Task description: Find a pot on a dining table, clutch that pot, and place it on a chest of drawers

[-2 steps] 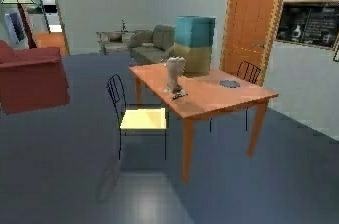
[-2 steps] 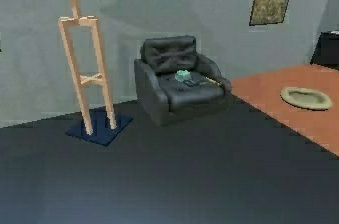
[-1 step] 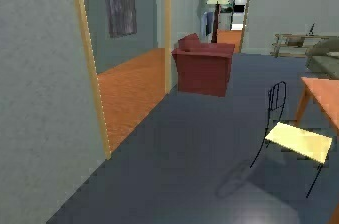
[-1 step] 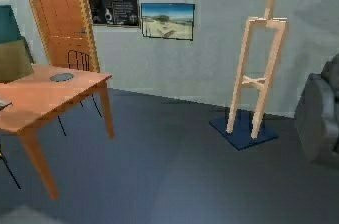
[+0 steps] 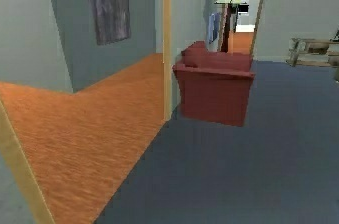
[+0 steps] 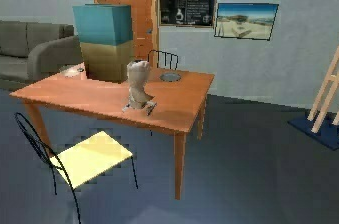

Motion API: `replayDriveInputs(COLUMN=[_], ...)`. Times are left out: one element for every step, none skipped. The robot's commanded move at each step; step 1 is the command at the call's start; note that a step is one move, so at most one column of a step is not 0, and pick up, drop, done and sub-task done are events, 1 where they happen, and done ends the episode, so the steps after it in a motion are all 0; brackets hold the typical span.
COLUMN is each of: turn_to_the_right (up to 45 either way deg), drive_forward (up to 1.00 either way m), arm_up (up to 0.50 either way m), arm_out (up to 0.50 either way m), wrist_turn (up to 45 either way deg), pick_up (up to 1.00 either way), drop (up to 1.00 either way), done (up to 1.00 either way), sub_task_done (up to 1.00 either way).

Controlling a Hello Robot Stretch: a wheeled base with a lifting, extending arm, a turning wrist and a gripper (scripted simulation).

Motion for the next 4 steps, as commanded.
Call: replayDriveInputs(turn_to_the_right=[-3.0, 0.0, -15.0, 0.0], drive_forward=[0.00, 0.70, 0.00, 0.50], arm_up=[0.00, 0.00, 0.00, 0.00], arm_out=[0.00, 0.00, 0.00, 0.00], wrist_turn=[0.0, 0.0, 0.0, 0.0], pick_up=[0.00, 0.00, 0.00, 0.00], drop=[0.00, 0.00, 0.00, 0.00], done=[0.00, 0.00, 0.00, 0.00], sub_task_done=[0.00, 0.00, 0.00, 0.00])
